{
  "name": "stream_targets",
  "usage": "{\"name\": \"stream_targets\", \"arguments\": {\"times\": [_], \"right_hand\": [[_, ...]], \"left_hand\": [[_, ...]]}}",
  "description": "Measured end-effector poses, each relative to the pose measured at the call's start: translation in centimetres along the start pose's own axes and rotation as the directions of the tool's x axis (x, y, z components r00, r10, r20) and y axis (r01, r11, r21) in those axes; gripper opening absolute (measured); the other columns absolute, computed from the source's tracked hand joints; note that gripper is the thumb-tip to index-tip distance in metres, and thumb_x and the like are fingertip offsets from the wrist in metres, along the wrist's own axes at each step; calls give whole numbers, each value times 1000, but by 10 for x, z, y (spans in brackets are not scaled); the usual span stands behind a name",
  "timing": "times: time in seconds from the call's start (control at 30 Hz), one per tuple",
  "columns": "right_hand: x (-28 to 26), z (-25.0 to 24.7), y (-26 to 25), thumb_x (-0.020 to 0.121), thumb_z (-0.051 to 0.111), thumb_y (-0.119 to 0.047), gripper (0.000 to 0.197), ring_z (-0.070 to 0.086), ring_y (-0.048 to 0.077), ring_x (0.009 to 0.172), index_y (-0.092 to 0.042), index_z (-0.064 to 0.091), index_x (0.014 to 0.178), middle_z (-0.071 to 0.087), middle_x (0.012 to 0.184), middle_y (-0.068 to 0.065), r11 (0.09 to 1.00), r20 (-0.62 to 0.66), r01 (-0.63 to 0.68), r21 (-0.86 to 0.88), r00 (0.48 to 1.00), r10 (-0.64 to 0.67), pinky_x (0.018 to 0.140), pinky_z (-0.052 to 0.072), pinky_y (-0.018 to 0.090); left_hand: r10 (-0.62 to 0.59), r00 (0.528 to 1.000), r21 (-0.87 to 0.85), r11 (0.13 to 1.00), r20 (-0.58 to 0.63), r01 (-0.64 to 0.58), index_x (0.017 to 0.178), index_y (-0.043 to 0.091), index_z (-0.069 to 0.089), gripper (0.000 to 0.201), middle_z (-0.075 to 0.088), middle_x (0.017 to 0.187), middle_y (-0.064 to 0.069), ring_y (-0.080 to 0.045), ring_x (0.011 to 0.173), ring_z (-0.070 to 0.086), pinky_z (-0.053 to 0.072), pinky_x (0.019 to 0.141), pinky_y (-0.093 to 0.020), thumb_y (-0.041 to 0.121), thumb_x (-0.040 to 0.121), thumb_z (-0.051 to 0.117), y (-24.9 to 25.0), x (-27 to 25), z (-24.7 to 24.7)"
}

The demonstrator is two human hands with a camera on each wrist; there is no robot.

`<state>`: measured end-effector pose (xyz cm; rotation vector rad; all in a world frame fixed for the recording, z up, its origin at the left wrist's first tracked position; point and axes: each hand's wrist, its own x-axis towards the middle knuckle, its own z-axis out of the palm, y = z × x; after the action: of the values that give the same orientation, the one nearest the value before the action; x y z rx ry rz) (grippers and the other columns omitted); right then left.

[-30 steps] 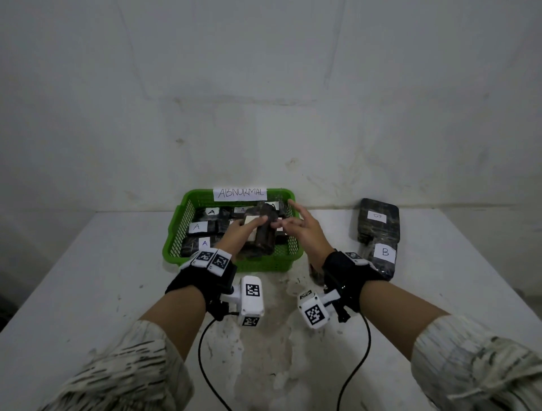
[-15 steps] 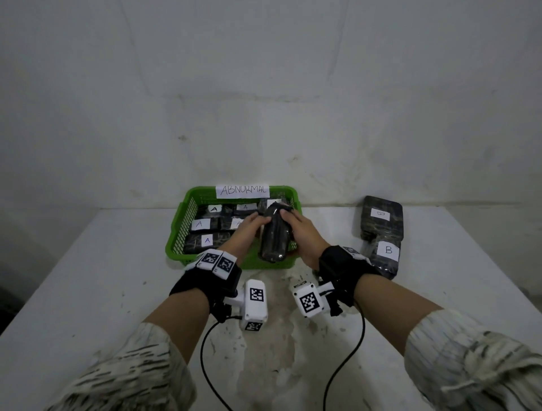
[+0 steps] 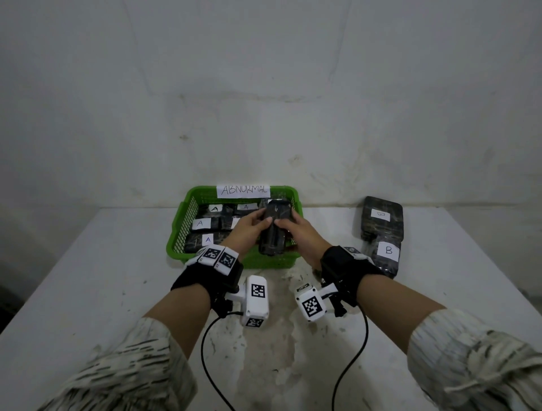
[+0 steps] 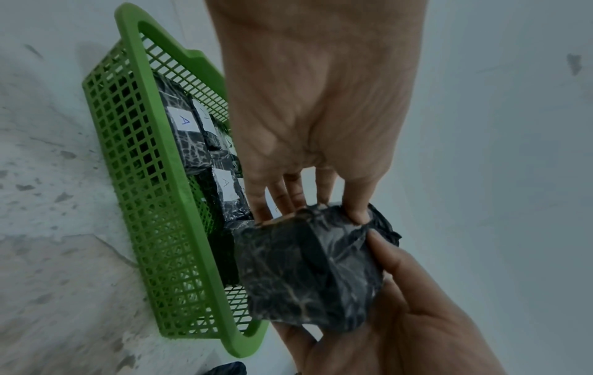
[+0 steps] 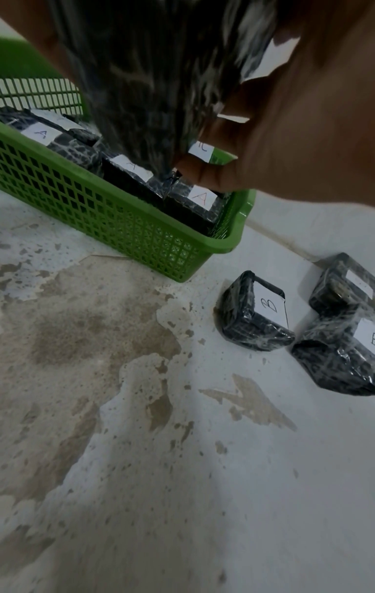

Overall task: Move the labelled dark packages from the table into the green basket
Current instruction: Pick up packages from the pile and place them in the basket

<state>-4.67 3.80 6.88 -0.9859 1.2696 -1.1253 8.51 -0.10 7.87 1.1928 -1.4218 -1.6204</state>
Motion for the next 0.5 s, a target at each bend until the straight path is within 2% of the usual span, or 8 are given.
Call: {"name": "stream_targets", "arguments": {"times": [0.07,0.17,0.23,0.3,0.37,0.4,0.43,0.5], "right_hand": [[-1,1,3,89,64,-9,61,62,18,107,-21,40,144,65,112,-4,999,33,-6,-46,999,8,97,50,38],[1,1,6,85,65,0,75,64,17,102,-20,32,149,65,114,-1,994,8,7,-112,1000,-6,92,53,33],[0,1,7,80,69,-1,94,60,23,110,-22,15,154,58,128,8,965,-29,54,-257,998,-64,96,51,39],[3,1,11,73,75,-12,109,44,31,126,-22,3,155,42,145,11,795,-28,119,-594,985,-169,102,41,49],[0,3,10,73,76,-19,112,33,30,129,-25,0,155,34,150,6,560,-16,117,-820,974,-227,101,33,45],[-2,5,10,73,77,-20,112,32,30,128,-27,0,155,34,150,5,521,4,135,-843,969,-246,100,30,43],[-3,5,10,74,78,-23,112,32,31,128,-29,0,154,36,150,3,532,33,163,-831,969,-245,100,27,41],[-9,5,4,77,79,-30,108,28,29,134,-30,3,154,38,150,3,664,40,164,-730,980,-197,106,21,39]], "left_hand": [[22,1000,-22,999,-12,-23,136,2,44,40,57,126,-19,-24,105,57,51,84,-27,10,97,47,0,0,-1],[3,1000,-57,998,2,-3,135,5,46,40,58,124,-18,-24,106,57,50,91,-33,13,96,50,-3,-1,-1],[-44,999,-79,996,19,45,134,10,47,40,58,125,-13,-25,113,56,48,96,-41,22,96,51,-5,-3,0],[-71,997,-98,992,26,73,130,12,50,40,58,125,-9,-25,120,52,44,101,-47,34,96,48,-6,-4,1],[-78,997,-133,988,-5,77,131,11,48,45,56,129,-11,-27,122,50,45,99,-52,38,95,49,-7,-3,-1],[-85,996,-158,984,-36,78,135,11,44,48,53,132,-13,-28,121,50,48,94,-52,35,94,52,-8,-2,-4],[-89,994,-175,982,-65,76,137,11,41,50,51,134,-14,-28,119,51,52,86,-50,29,93,55,-9,-1,-6],[-80,991,-196,979,-105,59,137,9,40,46,50,135,-18,-29,110,56,54,75,-44,16,93,55,-13,1,-11]]}}
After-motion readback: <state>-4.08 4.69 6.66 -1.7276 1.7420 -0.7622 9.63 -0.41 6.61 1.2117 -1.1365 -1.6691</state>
